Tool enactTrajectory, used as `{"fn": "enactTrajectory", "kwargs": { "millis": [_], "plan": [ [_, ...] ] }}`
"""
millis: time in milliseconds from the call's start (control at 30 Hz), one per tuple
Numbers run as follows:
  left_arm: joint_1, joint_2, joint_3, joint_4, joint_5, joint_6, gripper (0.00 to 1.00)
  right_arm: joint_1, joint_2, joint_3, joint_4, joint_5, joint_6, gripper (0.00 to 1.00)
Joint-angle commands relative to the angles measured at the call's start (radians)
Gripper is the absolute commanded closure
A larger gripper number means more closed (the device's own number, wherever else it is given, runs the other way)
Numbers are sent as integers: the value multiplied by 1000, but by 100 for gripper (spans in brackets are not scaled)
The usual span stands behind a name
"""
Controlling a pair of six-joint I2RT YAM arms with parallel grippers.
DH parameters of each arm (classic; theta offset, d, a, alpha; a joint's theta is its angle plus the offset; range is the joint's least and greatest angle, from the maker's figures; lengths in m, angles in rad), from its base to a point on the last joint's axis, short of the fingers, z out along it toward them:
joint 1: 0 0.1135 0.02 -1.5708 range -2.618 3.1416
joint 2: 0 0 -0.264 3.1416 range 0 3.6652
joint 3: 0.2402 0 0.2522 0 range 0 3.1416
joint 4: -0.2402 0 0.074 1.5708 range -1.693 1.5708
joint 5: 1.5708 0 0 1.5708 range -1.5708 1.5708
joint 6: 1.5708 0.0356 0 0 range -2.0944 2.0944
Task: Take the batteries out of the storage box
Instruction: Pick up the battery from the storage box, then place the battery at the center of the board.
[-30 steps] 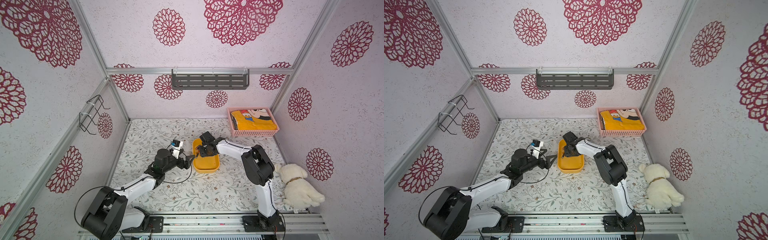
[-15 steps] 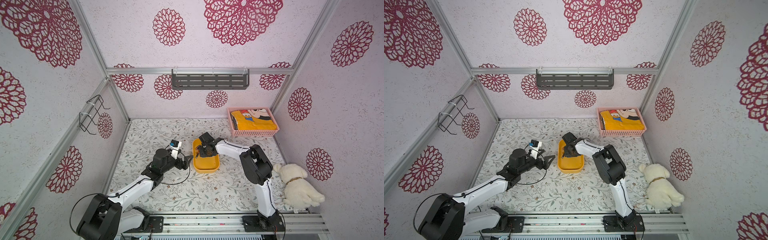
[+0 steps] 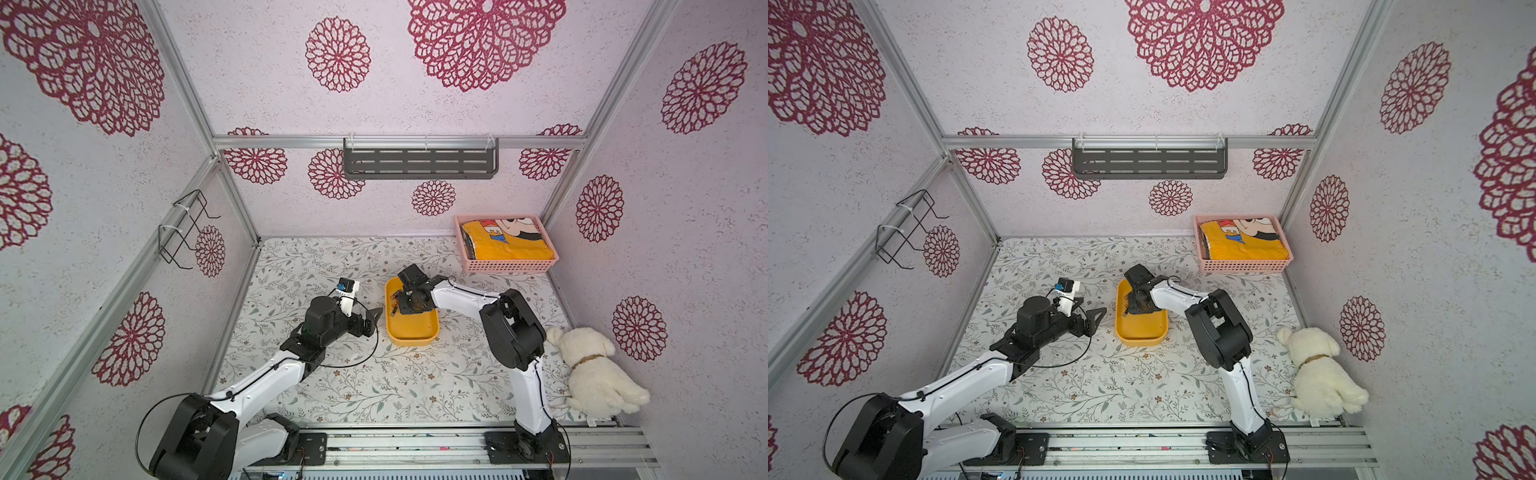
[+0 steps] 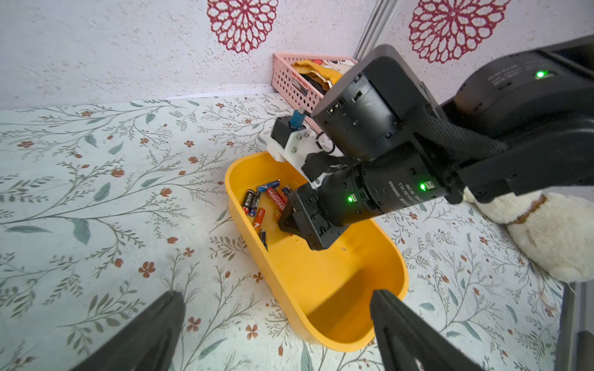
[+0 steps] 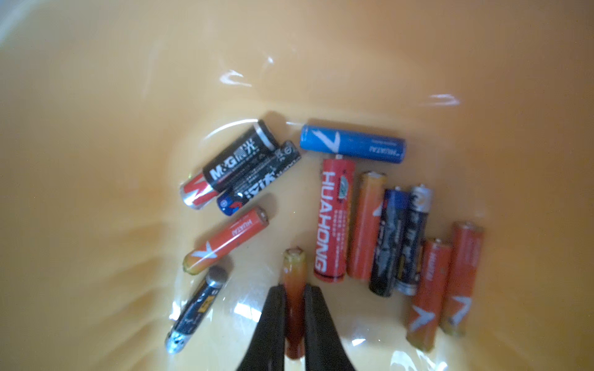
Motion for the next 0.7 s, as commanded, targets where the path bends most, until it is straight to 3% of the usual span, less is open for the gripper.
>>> {"fn": "enactTrajectory", "kwargs": {
  "millis": [0,133,467,667],
  "plan": [
    [-4,-30,34,-29,-94,-26,3,-16,-113,10,21,-50,5,100],
    [-5,-31,66,-89,-171,-42,3,-43,-175,5,29,-54,0,100],
    [-11,-1,104,-119,-183,-60,3,-187,-337,-136,32,38,-31,100],
    [-18,37,113,-125,-189,-60,3,-260,-348,-253,70,66,-56,100]
  ]
}}
